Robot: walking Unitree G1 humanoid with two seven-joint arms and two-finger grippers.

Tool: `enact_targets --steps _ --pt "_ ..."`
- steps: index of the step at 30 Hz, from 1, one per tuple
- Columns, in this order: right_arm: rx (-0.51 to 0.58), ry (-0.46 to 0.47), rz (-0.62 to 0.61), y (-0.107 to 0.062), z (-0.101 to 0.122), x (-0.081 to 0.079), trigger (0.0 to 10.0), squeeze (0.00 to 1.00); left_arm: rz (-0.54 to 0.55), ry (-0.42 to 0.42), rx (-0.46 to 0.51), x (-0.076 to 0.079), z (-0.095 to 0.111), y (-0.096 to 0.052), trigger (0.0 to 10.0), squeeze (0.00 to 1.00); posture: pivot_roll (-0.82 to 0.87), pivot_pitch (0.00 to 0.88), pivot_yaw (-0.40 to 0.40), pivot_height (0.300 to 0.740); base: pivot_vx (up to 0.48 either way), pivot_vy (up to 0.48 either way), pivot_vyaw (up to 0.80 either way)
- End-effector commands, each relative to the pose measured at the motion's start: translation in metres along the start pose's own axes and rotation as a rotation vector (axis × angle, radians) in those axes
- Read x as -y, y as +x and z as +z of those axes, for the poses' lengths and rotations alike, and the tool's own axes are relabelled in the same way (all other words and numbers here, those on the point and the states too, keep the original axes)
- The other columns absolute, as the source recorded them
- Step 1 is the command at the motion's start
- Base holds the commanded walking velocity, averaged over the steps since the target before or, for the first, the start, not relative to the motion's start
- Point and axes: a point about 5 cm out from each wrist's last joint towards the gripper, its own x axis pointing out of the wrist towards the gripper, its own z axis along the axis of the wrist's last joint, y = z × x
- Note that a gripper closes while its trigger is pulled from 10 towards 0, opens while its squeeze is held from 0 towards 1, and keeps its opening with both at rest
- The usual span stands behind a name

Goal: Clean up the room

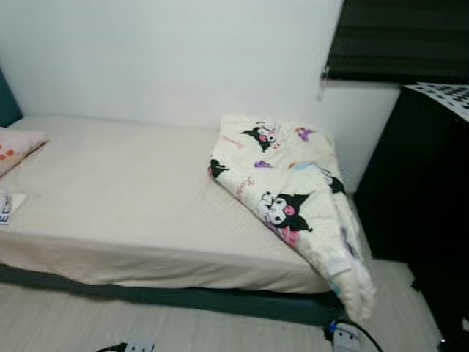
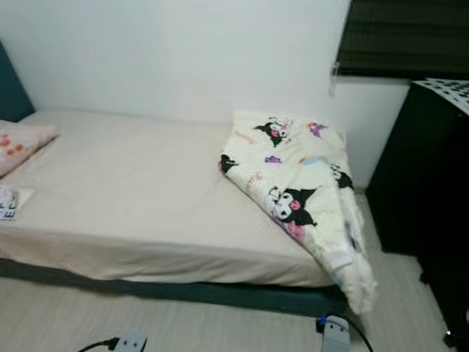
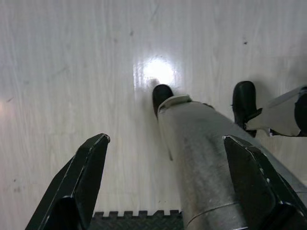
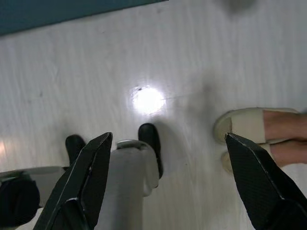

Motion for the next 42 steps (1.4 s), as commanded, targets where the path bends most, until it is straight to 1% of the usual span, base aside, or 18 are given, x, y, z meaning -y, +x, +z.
enact_targets --steps 1,12,20,23,30,35,42 --pt "-0.004 -0.011 0.009 0.0000 -0.0015 -0.0018 10.0 0.00 0.011 0.002 0.000 -0.0039 0.0015 -0.0001 10.0 0.00 0.07 0.000 -0.062 0.740 0.000 0.000 0.00" --pt "-0.012 -0.018 0.011 -0.0008 -0.0065 0.0013 10.0 0.00 -0.013 0.007 0.004 -0.0017 0.0030 0.0002 10.0 0.00 0.08 0.000 -0.072 0.740 0.000 0.000 0.00" --pt "-0.020 -0.028 0.012 -0.0009 -0.0090 0.0002 10.0 0.00 -0.029 0.006 0.010 0.0008 0.0042 0.0006 10.0 0.00 0.08 0.000 -0.083 0.740 0.313 0.000 0.00" --pt "-0.019 -0.045 0.014 -0.0008 -0.0071 0.0005 10.0 0.00 -0.032 0.002 0.018 0.0021 0.0063 0.0010 10.0 0.00 0.07 0.000 -0.093 0.740 0.355 0.000 0.00" --pt "-0.013 -0.043 0.011 -0.0008 -0.0054 0.0019 10.0 0.00 -0.048 0.016 0.003 0.0042 0.0013 0.0004 10.0 0.00 0.05 0.000 -0.079 0.740 0.362 0.000 -0.78" --pt "-0.014 -0.040 0.004 -0.0008 -0.0054 0.0026 10.0 0.00 -0.048 0.021 0.003 0.0036 0.0006 0.0002 10.0 0.00 0.05 0.000 -0.080 0.740 0.368 0.000 -0.15" --pt "-0.011 -0.040 0.009 -0.0005 -0.0046 0.0003 10.0 0.00 -0.032 0.018 0.009 -0.0017 0.0020 -0.0003 10.0 0.00 0.05 0.000 -0.074 0.740 0.369 0.000 0.00"
